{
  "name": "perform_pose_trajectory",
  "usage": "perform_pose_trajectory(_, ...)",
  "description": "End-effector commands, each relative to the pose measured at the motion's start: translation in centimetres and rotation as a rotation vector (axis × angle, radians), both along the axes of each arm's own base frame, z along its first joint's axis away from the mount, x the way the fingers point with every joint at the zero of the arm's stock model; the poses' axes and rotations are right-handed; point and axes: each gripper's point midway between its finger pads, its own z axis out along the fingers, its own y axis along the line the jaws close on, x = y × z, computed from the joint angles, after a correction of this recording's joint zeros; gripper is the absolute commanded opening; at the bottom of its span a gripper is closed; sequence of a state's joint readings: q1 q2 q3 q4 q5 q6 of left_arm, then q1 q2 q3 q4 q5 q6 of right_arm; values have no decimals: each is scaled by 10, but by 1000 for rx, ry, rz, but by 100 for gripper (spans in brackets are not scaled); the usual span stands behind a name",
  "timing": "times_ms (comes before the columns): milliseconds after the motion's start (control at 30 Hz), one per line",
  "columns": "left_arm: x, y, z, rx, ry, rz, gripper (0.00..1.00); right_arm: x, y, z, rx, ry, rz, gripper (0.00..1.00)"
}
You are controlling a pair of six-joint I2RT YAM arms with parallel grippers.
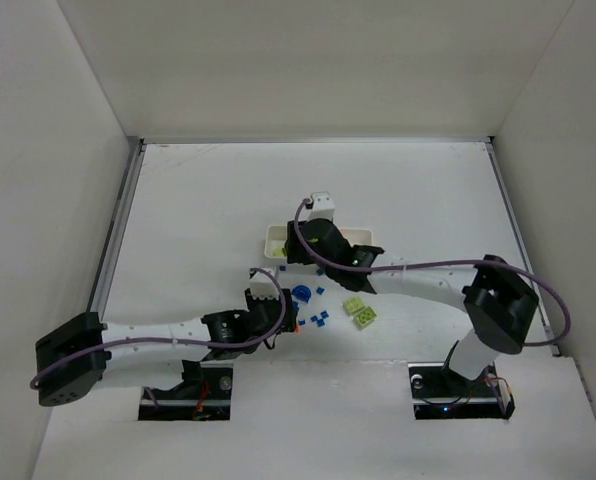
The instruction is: Sort the legos into containers by color
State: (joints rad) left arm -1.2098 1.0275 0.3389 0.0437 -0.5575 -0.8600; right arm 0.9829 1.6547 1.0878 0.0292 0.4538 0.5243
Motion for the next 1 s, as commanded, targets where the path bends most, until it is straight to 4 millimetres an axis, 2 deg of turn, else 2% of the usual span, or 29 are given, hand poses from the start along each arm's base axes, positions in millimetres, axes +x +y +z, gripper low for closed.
perform_pose_trajectory(0, 16, -25, 29, -93, -62, 16, 52, -3, -16, 14, 59, -45, -36, 64)
perform_pose_trajectory(167, 36, -27, 22, -73, -70, 55, 53, -22, -44, 3, 94, -39, -64, 64)
perform_pose_trajectory(367, 49, -39, 17, -61, -66, 42, 53, -42, -74, 2, 137, -40, -77, 64)
perform_pose_trajectory(533, 55, -48, 17, -89, -57, 32, 53, -52, -88, 2, 157, -46, -78, 64)
perform_pose_trajectory(667, 59, -48, 14, -65, -51, 34, 46, -58, -96, -2, 165, -43, -81, 64)
perform_pose_trajectory(967, 60, -46, 0, -19, -22, 42, 44, -62, -111, 6, 197, -62, -95, 64)
